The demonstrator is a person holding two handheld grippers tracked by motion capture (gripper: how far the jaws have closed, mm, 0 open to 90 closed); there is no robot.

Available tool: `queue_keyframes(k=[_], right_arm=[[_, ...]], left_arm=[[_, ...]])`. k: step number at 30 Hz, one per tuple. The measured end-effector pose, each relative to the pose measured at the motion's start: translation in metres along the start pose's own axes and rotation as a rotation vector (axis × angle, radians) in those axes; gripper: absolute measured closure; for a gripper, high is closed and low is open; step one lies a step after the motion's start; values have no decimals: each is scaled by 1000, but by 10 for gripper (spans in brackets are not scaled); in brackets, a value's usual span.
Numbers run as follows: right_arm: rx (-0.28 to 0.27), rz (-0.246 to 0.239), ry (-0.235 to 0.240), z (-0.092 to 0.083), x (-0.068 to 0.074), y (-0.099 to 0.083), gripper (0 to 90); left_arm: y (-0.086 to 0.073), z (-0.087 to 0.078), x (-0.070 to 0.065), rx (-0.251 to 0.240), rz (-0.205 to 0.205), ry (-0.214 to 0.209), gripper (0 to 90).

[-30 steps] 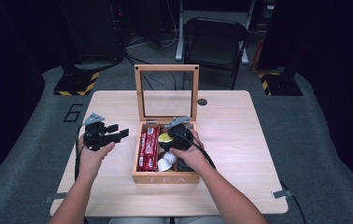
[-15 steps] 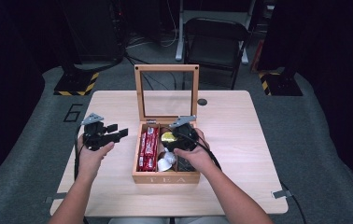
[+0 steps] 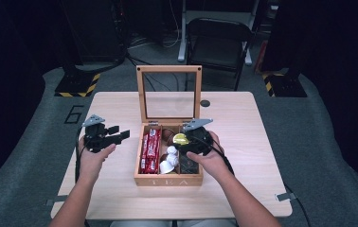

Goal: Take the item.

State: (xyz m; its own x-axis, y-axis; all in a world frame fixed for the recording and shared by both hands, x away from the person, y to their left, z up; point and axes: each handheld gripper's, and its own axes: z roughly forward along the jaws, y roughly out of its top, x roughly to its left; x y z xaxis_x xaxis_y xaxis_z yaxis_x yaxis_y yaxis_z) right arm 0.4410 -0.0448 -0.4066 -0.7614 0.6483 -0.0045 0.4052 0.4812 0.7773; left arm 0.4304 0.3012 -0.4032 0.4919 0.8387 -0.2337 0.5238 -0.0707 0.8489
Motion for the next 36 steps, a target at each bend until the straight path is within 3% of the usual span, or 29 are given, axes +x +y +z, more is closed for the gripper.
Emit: queue_keyframes(k=[11,23,36], right_arm=[[-14,36,-34,-21,-14,-12,370],[-36,109,-78,-46,-34,-34,371],[-32,146,-131,-59,-48,-54,371]], left_arm=[[0,0,0,0,-1,1,405],[0,1,0,5,-4,0,405],[-1,0,1,5,-7,1,405]])
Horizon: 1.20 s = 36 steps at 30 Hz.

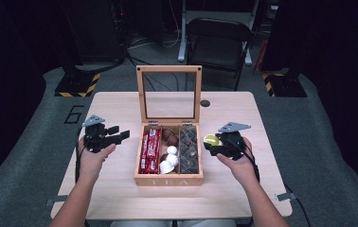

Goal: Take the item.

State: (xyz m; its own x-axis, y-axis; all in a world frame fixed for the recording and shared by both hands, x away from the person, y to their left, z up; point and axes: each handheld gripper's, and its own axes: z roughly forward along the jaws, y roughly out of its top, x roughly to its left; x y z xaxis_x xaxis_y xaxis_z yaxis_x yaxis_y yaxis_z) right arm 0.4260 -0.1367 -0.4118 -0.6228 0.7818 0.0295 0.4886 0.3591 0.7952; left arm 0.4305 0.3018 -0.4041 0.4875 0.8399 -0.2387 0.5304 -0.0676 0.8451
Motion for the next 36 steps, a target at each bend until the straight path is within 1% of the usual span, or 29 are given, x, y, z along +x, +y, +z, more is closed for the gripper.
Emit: queue_keyframes(k=[1,6,7,10,11,12,13,14,16,17,18,19,20,21,23,24,26,27,31,32,33,34,35,36], right_arm=[[5,11,-8,-1,-2,-4,370],[7,22,-22,-4,-7,-11,370],[10,29,-34,-5,-10,-14,371],[8,36,-44,-6,-14,-18,371],[10,50,-50,-8,-17,-21,371],[10,50,-50,-8,-17,-21,371],[7,62,-51,-9,-19,-23,371],[7,72,-60,-11,-22,-27,371],[6,76,-62,-11,-24,-29,371],[6,92,-78,-13,-27,-32,371],[6,92,-78,-13,-27,-32,371],[2,113,-81,-14,-30,-36,371],[2,113,-81,-14,-30,-36,371],[-7,121,-95,-14,-33,-40,371],[-12,128,-101,-15,-35,-41,371],[-10,136,-113,-15,-38,-45,371],[-9,141,-115,-15,-39,-47,370],[-8,153,-118,-14,-42,-50,371],[-2,176,-129,-14,-46,-55,371],[5,169,-146,-14,-47,-57,371],[9,172,-156,-14,-47,-58,371],[13,159,-168,-14,-48,-59,371],[13,162,-174,-14,-49,-61,371],[18,154,-183,-15,-50,-62,371]], left_arm=[[0,0,0,0,-2,0,405],[0,0,0,2,0,0,406],[0,0,0,2,0,1,405],[0,0,0,2,0,1,405],[0,0,0,2,0,2,405],[0,0,0,3,0,2,405],[0,0,1,2,0,2,405],[0,0,1,2,0,3,406],[-1,0,1,-1,-1,4,405],[-1,0,1,0,-1,5,405],[-1,0,1,0,-1,5,405],[-1,0,1,-1,-1,4,405],[-1,0,1,3,0,4,405],[-1,0,1,3,0,4,405],[-1,0,1,3,0,4,405],[-1,0,1,3,-1,4,405],[-1,1,1,1,-1,4,405],[-1,1,1,1,-1,4,405],[-1,0,1,3,-1,2,405],[-1,0,1,2,-1,2,405],[-1,0,2,1,-1,1,405],[-1,-1,2,1,-4,0,405],[-1,-1,2,0,-5,1,405],[-1,-1,2,0,-6,1,405]])
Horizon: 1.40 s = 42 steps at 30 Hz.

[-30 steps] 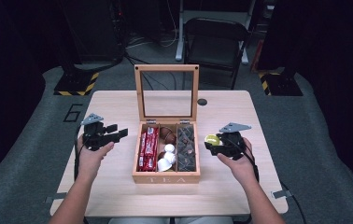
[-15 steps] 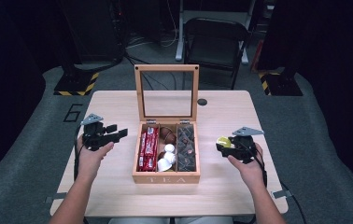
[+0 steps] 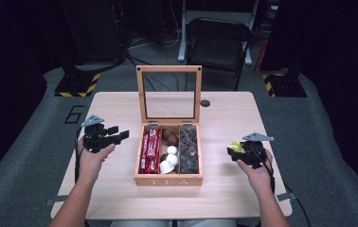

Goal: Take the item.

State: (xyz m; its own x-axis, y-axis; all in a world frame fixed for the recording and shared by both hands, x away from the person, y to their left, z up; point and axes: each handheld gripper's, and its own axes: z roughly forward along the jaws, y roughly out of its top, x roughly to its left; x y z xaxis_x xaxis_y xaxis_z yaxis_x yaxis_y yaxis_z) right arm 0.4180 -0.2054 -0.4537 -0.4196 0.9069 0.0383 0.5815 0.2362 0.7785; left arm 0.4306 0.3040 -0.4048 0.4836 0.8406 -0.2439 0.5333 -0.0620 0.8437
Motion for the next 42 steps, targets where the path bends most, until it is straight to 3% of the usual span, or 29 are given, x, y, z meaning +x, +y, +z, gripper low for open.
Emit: queue_keyframes(k=[12,17,20,31,42], right_arm=[[34,-3,-67,10,-9,-12,371],[54,12,-67,14,-11,-16,371],[65,-3,-77,17,-13,-17,371],[95,41,-78,24,-17,-24,370],[126,28,-82,29,-17,-28,361]], left_arm=[[0,0,0,-2,-1,0,405],[0,0,0,0,0,-4,405],[0,0,0,-2,-2,-3,405],[0,1,0,5,5,-5,405],[0,1,0,-1,1,-5,405]])
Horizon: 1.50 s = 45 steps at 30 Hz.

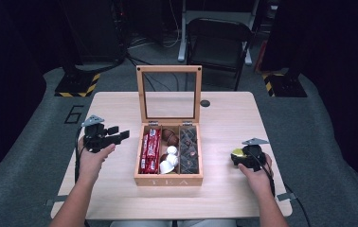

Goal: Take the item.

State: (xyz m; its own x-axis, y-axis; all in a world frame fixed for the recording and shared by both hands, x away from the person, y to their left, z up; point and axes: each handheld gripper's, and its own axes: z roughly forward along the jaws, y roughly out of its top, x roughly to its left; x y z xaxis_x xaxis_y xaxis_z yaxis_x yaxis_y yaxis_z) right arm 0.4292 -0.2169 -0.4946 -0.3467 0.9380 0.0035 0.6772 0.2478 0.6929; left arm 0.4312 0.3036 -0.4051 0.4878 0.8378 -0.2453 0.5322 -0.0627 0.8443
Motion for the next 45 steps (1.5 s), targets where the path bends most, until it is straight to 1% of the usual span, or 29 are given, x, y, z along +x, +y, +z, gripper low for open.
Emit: queue_keyframes(k=[7,10,13,17,19,20,21,23,24,27,29,30,31,35,37,41,43,45], right_arm=[[-5,2,-12,-1,2,1,310],[-23,8,-13,-4,3,3,290],[-51,-10,-15,-8,5,5,286],[-68,-22,-8,-14,9,9,300],[-78,-25,8,-17,12,12,302],[-84,-33,7,-19,14,15,307],[-86,-46,20,-20,15,16,311],[-106,-55,39,-24,20,21,311],[-108,-69,41,-25,21,23,311],[-121,-71,65,-29,27,29,311],[-125,-57,104,-32,31,35,311],[-129,-60,118,-33,33,37,314],[-132,-67,130,-34,36,41,320],[-151,-124,145,-40,46,54,327],[-156,-137,151,-43,51,61,328],[-166,-133,193,-47,59,77,332],[-169,-125,206,-48,61,85,332],[-177,-128,219,-48,63,92,341]], left_arm=[[0,0,0,-1,-4,1,405],[0,0,1,-2,-6,3,405],[0,0,1,-3,-6,4,405],[0,0,2,5,-4,2,405],[0,-1,3,3,-8,5,405],[0,-1,3,4,-8,4,405],[0,-1,3,2,-10,3,405],[0,-1,4,1,-9,5,405],[0,-1,4,0,-11,6,405],[0,-2,4,-2,-12,7,405],[0,-2,5,-3,-12,7,406],[0,-3,4,-5,-12,8,405],[0,-3,4,-5,-12,8,405],[1,-2,4,-6,-10,8,405],[1,-2,4,-6,-10,7,405],[1,-3,3,-8,-8,5,405],[1,-3,4,-9,-10,4,405],[1,-3,4,-9,-10,3,405]])
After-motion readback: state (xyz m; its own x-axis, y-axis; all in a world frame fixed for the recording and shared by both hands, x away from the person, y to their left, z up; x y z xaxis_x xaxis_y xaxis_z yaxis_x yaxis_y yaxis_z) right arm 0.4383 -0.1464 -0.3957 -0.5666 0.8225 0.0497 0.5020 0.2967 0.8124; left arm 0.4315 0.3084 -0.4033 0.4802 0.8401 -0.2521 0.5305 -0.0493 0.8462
